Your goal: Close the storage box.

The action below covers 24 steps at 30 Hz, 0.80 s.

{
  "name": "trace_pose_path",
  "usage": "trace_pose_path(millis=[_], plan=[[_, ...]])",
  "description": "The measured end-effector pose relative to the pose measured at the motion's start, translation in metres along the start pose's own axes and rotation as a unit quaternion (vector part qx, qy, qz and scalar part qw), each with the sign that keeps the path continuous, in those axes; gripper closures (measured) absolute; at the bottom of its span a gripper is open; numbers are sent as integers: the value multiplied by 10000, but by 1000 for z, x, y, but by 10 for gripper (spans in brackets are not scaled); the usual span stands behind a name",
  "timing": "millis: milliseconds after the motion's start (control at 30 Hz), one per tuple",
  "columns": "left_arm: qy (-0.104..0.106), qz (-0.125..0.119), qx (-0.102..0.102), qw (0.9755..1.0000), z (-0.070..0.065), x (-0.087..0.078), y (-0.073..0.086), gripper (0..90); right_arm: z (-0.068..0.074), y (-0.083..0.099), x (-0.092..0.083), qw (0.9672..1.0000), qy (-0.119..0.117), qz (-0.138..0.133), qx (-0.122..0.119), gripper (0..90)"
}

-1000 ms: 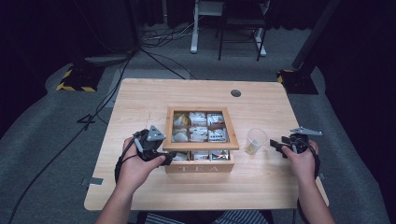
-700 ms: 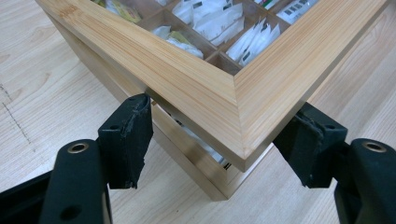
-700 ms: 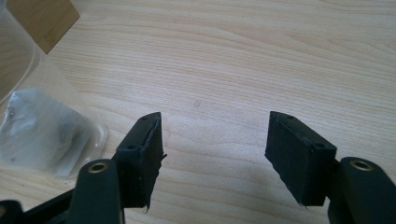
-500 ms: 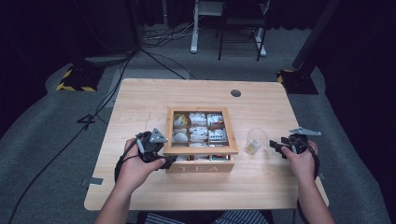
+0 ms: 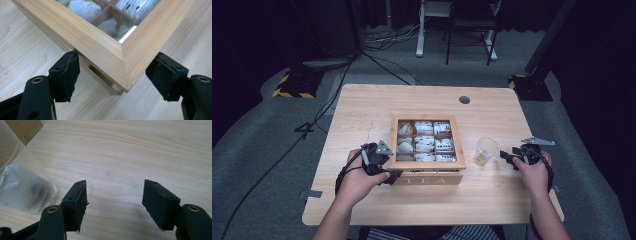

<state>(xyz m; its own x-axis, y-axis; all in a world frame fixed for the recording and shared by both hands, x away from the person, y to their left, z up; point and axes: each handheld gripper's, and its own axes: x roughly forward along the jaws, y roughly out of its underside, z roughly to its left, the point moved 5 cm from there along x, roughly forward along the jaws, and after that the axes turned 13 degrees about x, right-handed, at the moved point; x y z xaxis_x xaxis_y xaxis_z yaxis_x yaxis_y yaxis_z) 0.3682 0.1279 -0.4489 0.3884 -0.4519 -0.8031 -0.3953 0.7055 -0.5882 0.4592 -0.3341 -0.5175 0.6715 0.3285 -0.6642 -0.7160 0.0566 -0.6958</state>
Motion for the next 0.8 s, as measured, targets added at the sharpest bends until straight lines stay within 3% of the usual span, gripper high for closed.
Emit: trace_pose_path(millis=[167,300,500,700,800], plan=[[40,251,129,9996,-1,5,3,278,0,0,0,10000,1,4,-4,371],[110,388,117,9991,-3,8,5,277,0,0,0,10000,-1,5,-5,371],[156,437,84,9989,-3,9,6,278,0,1,1,10000,-5,31,21,369],[163,498,175,9985,-3,11,8,278,0,1,1,10000,-1,47,15,369],[270,289,42,9992,-1,5,8,277,0,1,1,10000,-7,38,2,368]])
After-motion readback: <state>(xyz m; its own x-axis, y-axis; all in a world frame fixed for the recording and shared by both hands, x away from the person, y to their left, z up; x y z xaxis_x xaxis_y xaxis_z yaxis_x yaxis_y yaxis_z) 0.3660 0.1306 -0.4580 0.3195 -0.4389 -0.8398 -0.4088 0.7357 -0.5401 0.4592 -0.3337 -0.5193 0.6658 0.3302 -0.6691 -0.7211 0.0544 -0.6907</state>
